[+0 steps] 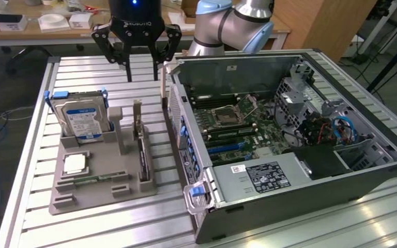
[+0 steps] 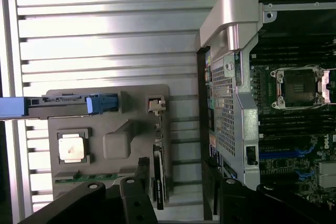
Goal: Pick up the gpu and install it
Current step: 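Pick up the gpu and move the gpu toward the slot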
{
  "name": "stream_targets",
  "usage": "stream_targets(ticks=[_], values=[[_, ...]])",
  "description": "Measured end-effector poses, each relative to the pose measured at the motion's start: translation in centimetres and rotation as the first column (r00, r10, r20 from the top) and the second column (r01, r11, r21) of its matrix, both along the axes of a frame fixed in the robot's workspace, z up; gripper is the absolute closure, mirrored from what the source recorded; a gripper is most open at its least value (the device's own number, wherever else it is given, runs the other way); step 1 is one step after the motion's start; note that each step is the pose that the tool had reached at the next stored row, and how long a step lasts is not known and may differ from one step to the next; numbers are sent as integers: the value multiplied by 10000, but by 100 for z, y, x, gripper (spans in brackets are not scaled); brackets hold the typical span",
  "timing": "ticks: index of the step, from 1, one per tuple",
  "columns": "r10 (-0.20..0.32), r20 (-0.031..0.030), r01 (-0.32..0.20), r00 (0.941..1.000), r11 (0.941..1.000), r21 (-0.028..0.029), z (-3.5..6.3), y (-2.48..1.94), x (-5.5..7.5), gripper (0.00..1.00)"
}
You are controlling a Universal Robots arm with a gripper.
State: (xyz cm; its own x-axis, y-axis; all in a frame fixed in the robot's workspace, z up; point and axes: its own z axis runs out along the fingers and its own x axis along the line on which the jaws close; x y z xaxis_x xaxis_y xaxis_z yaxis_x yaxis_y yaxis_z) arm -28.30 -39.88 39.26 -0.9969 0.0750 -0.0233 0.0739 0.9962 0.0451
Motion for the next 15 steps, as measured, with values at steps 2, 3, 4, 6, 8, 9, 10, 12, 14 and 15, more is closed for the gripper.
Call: stream_targets(ticks=[2,3,4,6,8,9,10,12,14,15], values=[[0,0,0,10000,10000,0,0,0,0,47],[0,0,0,10000,10000,0,0,0,0,47],[0,0,0,10000,10000,0,0,0,0,47],[0,0,0,10000,10000,0,-4,0,0,47],[0,0,0,10000,10000,1,-6,0,0,47],[0,0,0,10000,10000,0,-8,0,0,47],[0,2,0,10000,10000,1,-11,0,0,47],[0,0,0,10000,10000,0,-17,0,0,47],[0,0,0,10000,10000,0,-24,0,0,47],[0,0,0,10000,10000,0,-28,0,0,47]])
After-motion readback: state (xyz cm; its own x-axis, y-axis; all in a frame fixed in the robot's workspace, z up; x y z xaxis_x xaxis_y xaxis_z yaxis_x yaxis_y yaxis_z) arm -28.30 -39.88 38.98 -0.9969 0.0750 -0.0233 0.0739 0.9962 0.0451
